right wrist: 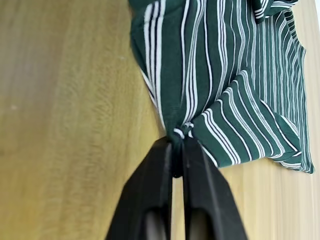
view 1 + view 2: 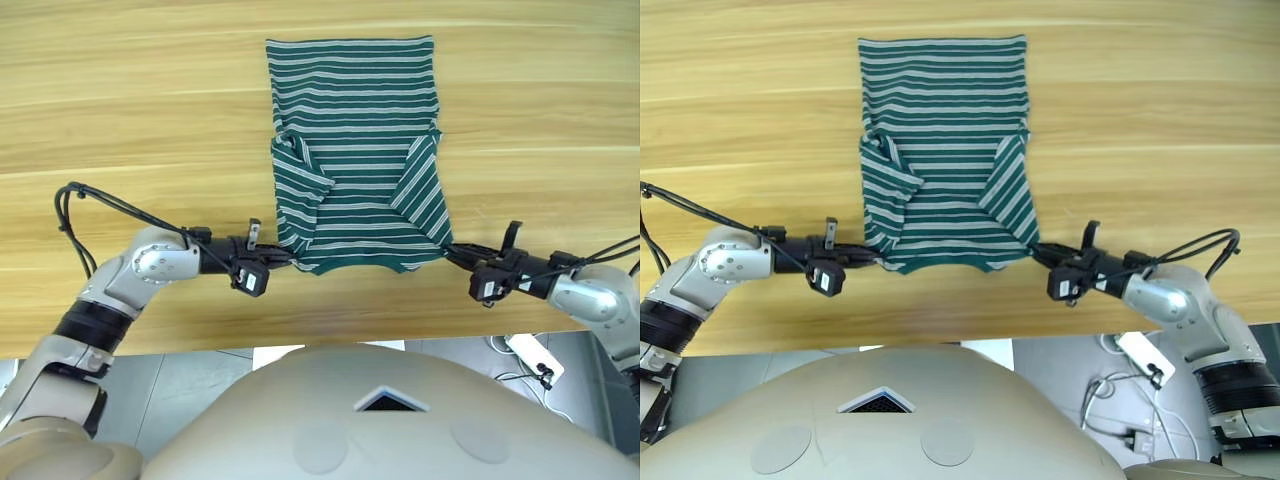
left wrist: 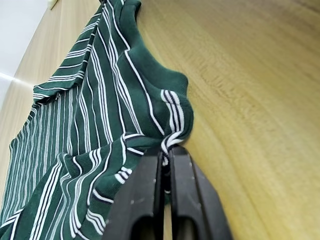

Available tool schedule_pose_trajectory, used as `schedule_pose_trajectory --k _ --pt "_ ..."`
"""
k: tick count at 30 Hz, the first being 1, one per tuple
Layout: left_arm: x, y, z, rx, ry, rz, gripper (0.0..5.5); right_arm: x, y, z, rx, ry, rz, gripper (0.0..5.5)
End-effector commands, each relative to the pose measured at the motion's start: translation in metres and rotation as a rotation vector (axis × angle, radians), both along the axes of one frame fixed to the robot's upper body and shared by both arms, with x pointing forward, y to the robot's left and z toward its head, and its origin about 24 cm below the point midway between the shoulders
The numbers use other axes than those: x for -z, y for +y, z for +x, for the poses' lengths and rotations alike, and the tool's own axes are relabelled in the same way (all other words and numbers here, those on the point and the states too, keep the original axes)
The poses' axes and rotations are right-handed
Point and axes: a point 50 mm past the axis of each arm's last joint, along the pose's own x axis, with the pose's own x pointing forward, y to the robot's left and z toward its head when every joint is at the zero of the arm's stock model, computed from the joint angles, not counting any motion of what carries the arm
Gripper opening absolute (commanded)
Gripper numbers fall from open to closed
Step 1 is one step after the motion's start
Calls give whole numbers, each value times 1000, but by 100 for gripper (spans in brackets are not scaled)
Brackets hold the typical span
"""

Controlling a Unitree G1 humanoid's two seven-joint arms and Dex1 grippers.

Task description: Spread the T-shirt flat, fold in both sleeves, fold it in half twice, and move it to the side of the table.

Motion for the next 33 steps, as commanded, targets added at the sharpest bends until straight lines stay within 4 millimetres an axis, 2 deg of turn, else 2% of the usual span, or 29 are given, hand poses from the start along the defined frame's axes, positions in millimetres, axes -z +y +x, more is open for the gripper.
schedule_pose_trajectory --k 1,4,8,13,17,23,26,28,30,33 --pt "0 3 3 0 -4 30 0 15 -7 -11 9 97 -89 3" --pt "-2 7 0 -6 5 14 0 6 -2 -14 -16 78 -31 3" --pt "-19 17 -7 -29 10 -44 0 -19 6 -20 -51 4 94 3" --pt "-55 33 -23 -48 -1 -159 0 -52 9 -38 -76 -65 222 3" --pt "-86 43 -39 -31 -5 -265 0 -77 4 -49 -103 -99 272 3" --pt "-100 47 -49 -11 26 -345 0 -89 4 -62 -143 -77 295 3" --pt "-90 49 -40 -49 48 -314 0 -87 3 -59 -130 -62 274 3" --pt "-77 50 -29 -88 58 -276 0 -82 4 -48 -103 -77 247 3" --pt "-66 49 -12 -127 44 -244 0 -78 6 -34 -60 -107 219 3" --pt "-61 49 23 -194 -24 -215 0 -71 9 1 44 -206 170 3"
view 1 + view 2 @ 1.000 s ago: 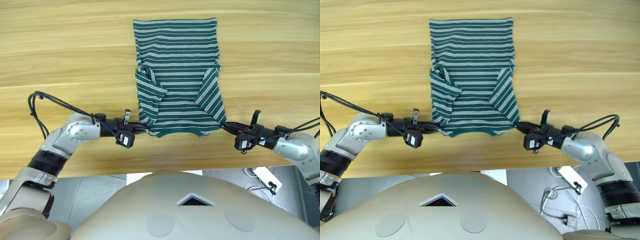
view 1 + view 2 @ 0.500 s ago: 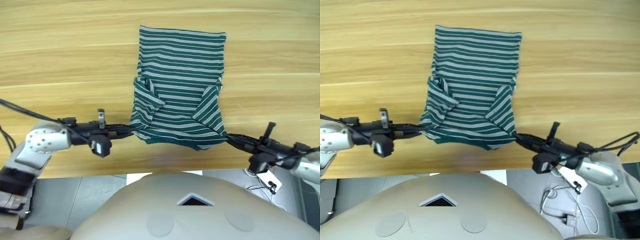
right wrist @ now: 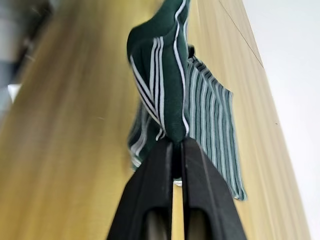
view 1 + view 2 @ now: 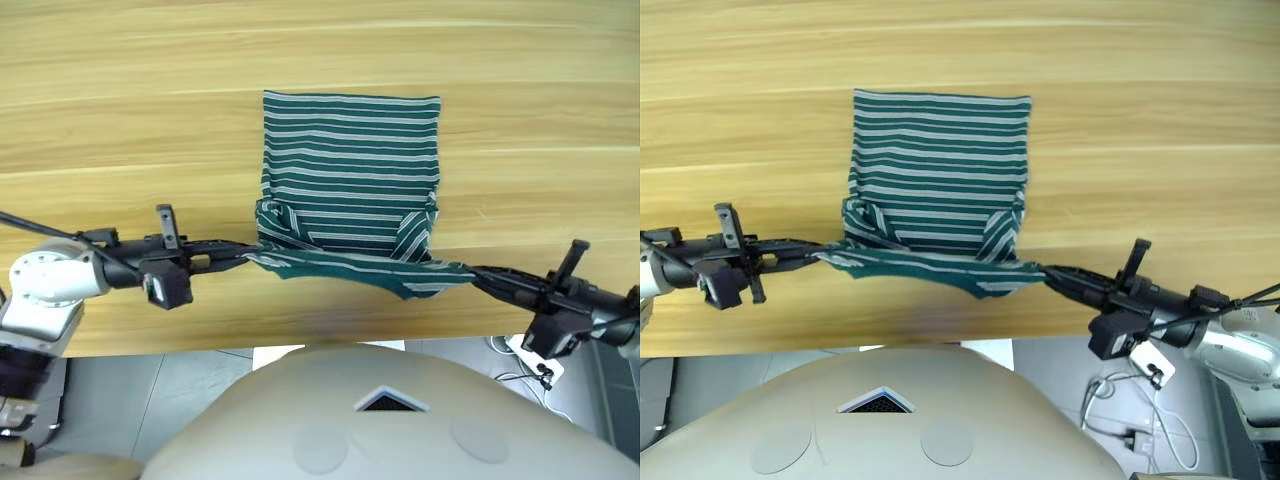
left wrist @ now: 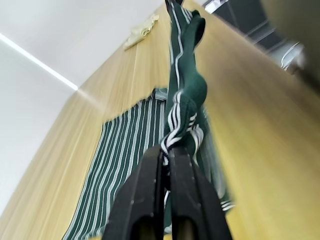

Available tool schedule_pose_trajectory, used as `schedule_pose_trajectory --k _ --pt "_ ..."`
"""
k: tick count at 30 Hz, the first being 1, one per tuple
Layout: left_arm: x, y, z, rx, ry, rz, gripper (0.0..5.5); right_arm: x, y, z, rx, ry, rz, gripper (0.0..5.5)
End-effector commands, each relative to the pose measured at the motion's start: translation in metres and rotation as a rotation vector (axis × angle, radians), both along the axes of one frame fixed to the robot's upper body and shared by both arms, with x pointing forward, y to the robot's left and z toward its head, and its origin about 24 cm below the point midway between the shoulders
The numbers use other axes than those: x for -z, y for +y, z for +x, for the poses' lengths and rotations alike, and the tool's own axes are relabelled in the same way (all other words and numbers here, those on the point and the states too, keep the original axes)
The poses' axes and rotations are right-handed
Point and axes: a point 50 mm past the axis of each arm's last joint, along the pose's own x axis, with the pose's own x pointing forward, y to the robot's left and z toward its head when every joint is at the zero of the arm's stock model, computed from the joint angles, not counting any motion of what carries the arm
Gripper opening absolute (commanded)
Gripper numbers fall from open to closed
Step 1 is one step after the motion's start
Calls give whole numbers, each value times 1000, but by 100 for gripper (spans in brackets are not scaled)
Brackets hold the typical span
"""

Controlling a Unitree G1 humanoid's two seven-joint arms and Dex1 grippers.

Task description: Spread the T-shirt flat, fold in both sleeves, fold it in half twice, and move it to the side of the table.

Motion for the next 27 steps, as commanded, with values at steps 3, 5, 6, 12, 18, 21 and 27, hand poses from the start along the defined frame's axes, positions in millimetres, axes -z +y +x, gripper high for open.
schedule_pose_trajectory --k 3,5,6,12,18,21,27 --pt "-3 -5 74 -143 -136 27 0 10 7 73 224 -193 -70 3" --pt "-9 -11 100 -194 -191 12 0 12 8 95 286 -257 -94 3" --pt "-10 -13 111 -223 -202 18 0 13 10 106 308 -287 -108 3" --pt "0 -31 155 -317 -278 104 0 15 17 153 390 -367 -131 3" --pt "19 -41 179 -428 -277 193 0 28 26 186 443 -356 -122 3" --pt "28 -41 187 -517 -279 223 0 39 28 199 461 -331 -107 3" --pt "39 -48 194 -626 -314 266 0 57 36 217 501 -294 -71 3"
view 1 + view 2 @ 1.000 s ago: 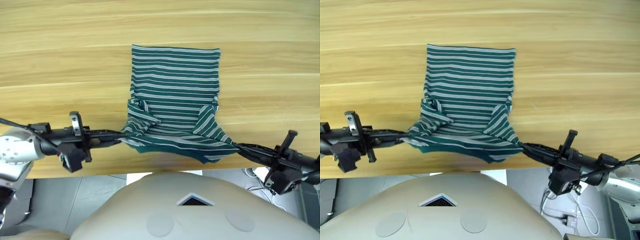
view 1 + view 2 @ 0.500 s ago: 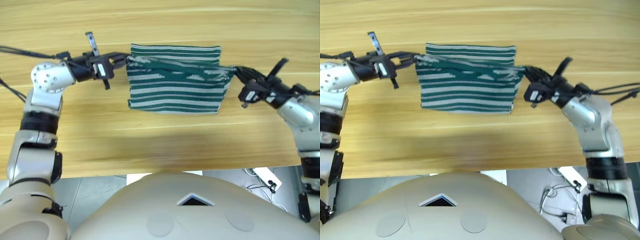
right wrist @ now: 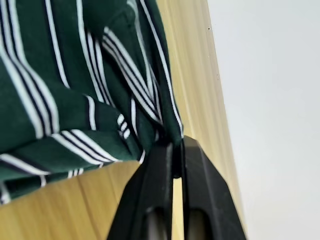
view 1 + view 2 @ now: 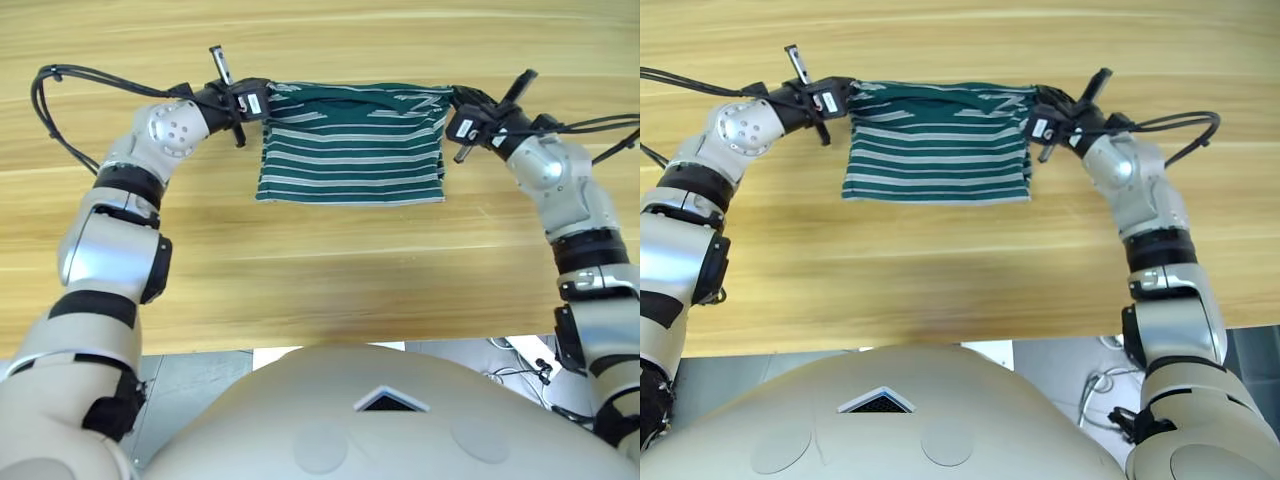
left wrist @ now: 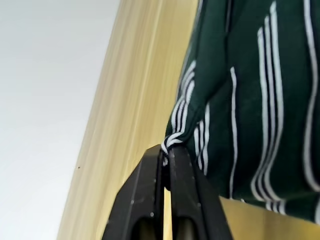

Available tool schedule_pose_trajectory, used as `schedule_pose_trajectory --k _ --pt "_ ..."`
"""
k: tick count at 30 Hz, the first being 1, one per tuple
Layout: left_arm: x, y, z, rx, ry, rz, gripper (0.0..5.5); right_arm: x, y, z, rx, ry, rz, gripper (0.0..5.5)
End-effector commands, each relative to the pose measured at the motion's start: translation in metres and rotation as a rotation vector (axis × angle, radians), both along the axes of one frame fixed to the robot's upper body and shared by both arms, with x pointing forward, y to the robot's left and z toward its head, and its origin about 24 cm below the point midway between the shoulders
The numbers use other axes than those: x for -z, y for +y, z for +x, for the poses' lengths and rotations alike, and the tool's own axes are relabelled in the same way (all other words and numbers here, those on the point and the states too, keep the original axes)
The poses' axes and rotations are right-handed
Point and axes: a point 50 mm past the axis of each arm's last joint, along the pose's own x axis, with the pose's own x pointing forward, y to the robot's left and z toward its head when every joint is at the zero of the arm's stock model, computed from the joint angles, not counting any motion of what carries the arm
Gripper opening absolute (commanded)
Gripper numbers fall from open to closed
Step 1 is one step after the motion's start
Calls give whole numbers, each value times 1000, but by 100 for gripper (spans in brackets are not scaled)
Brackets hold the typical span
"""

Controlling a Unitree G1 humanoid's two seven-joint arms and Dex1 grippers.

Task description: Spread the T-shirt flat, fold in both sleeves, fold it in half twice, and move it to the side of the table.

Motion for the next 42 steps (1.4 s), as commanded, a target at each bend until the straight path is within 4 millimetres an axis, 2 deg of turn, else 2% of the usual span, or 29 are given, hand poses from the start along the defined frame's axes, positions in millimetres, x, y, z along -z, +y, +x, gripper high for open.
schedule_pose_trajectory --k 1,9,11,12,15,19,22,25,27,29,30,32,34,39,42 --pt "3 -5 6 -49 -32 43 0 9 9 14 17 7 14 3" --pt "24 -13 2 -120 54 61 0 43 14 15 86 99 -14 3" --pt "27 -11 2 -151 67 64 0 45 13 16 122 106 19 46" --pt "28 -10 2 -172 74 68 35 45 13 17 142 103 41 62" --pt "26 -7 5 -228 66 67 79 34 10 25 230 44 171 115" --pt "3 -1 21 -349 -9 -51 141 17 2 34 363 -1 446 181" --pt "-16 1 31 -420 -37 -167 190 9 -3 39 422 -2 579 233" --pt "-41 3 43 -523 -19 -457 216 3 -3 41 398 -7 620 290" --pt "-56 8 48 -585 26 -744 216 -3 6 35 248 -4 638 324" --pt "-67 14 50 -570 66 -973 216 -8 15 16 -9 18 591 358" --pt "-69 17 48 -541 70 -1027 216 -9 14 5 -97 39 541 372" --pt "-65 23 42 -491 51 -1027 216 -4 6 -14 -188 98 399 405" --pt "-57 27 36 -467 24 -971 216 5 -2 -27 -216 163 257 405" --pt "-30 36 16 -463 -10 -878 216 51 -20 -36 -101 332 -42 405" --pt "-22 36 11 -462 -27 -855 216 73 -28 -54 -109 421 -148 405"
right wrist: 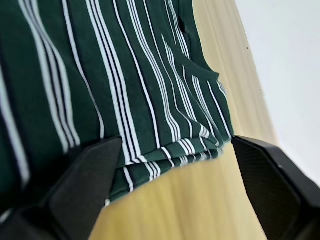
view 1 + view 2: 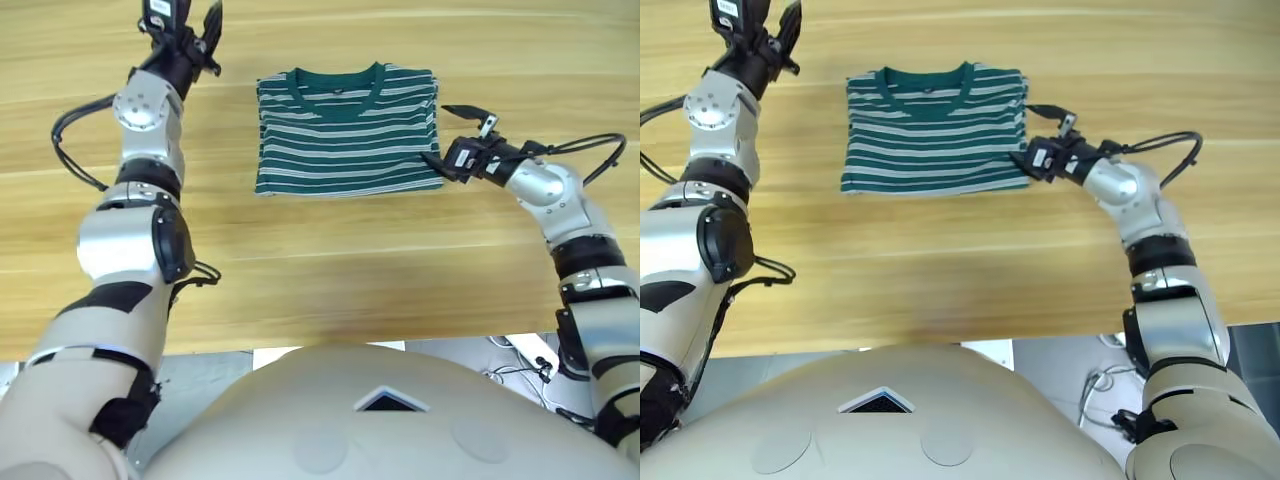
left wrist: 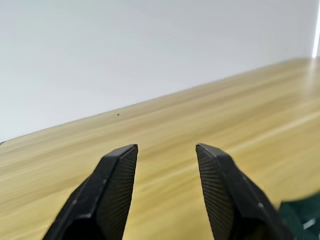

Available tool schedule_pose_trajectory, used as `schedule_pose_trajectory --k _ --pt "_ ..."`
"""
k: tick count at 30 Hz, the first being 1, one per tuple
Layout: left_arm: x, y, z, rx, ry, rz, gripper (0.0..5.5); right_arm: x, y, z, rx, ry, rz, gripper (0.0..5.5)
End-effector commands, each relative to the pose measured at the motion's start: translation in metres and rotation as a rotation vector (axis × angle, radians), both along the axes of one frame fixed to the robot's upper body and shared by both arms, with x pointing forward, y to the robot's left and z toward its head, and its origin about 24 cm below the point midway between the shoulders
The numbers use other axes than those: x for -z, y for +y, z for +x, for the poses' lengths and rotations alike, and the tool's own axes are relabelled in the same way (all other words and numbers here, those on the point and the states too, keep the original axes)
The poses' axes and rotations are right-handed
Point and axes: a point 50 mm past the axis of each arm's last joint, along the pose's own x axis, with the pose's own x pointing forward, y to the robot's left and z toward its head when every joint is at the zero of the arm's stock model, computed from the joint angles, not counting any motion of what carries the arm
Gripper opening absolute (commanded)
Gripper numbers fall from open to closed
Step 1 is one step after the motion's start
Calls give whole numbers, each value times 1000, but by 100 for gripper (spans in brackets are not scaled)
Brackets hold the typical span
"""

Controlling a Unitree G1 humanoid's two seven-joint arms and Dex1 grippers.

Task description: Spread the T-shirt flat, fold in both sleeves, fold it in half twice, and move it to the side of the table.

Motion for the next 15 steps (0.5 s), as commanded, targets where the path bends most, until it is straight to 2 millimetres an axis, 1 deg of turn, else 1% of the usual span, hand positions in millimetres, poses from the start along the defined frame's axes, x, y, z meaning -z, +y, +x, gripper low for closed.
schedule_pose_trajectory --k 1,2,3,4,5,7,8,10,11,12,15 --pt "4 3 -6 -9 -25 43 216 50 -22 -40 -13 235 -220 405" --pt "5 5 -7 -16 -27 46 216 52 -22 -47 -43 248 -227 405" --pt "6 6 -8 -24 -32 48 216 50 -20 -59 -105 262 -213 405" --pt "6 8 -9 -30 -39 50 216 40 -11 -78 -217 266 -137 405" --pt "5 10 -9 -36 -47 53 216 23 1 -97 -335 253 -45 405" --pt "3 13 -10 -38 -62 56 216 -25 22 -136 -557 175 160 405" --pt "2 15 -11 -42 -72 59 216 -49 28 -150 -636 119 247 405" --pt "-1 18 -12 -46 -93 59 216 -82 36 -171 -758 46 381 405" --pt "-2 18 -12 -48 -101 57 216 -91 38 -177 -794 34 432 405" --pt "-3 19 -12 -50 -110 53 216 -91 40 -175 -782 36 444 405" --pt "-3 17 -13 -47 -128 48 216 -78 46 -150 -667 55 433 405"
